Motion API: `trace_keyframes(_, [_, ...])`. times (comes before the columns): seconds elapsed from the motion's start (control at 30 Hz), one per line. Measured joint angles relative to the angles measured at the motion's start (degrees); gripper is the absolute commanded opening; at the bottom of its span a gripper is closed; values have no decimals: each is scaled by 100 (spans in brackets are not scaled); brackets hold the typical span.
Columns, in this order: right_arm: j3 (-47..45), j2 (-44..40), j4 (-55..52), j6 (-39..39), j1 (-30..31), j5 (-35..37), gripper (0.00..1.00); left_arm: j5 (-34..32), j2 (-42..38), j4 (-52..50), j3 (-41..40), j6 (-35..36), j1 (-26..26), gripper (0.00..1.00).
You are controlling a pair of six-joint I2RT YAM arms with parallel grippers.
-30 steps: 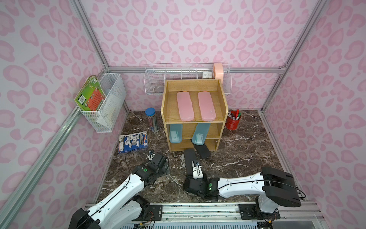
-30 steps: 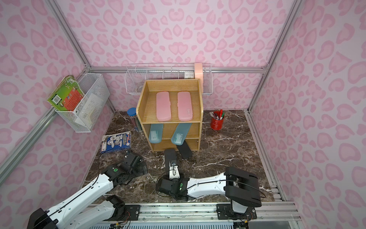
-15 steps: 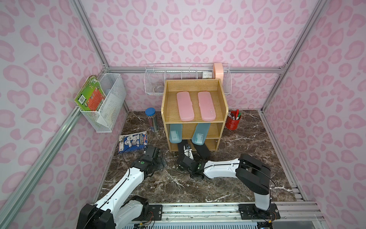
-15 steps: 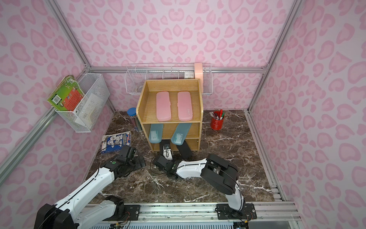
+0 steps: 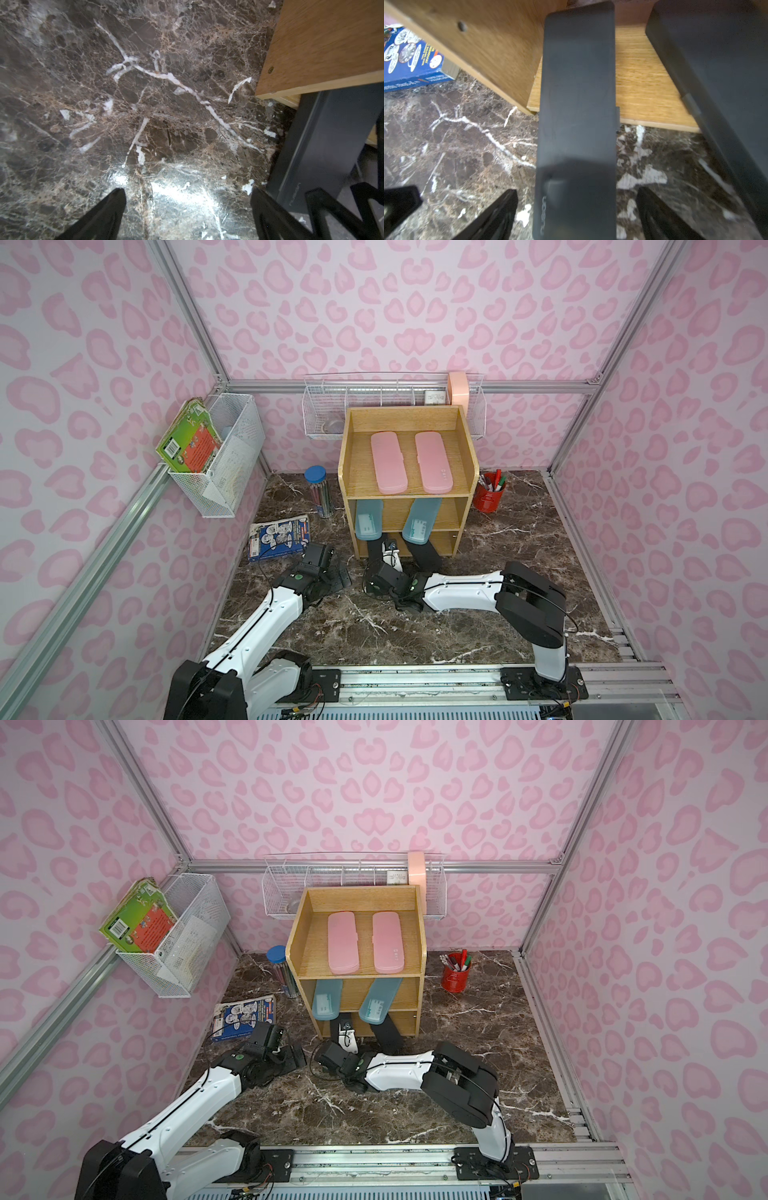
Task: Place the pencil cases on the shelf according to color
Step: Place the pencil case on the shelf.
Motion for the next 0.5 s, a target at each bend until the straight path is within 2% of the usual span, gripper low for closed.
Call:
trace_keyframes(0.2, [-236, -184, -330, 245, 374, 142, 90, 0, -210, -140, 4, -2, 0, 99])
trace_keyframes(0.3, [-372, -302, -457, 424, 575, 240, 85, -4, -339, -260, 7, -2, 0, 99])
trace_keyframes(0.43, [-535, -391, -555, 656, 761, 308, 60, -13, -511, -365, 7, -2, 0, 99])
trace_keyframes(0.5, [-597, -387, -562, 704, 774, 273, 51, -20, -562, -409, 7, -2, 0, 99])
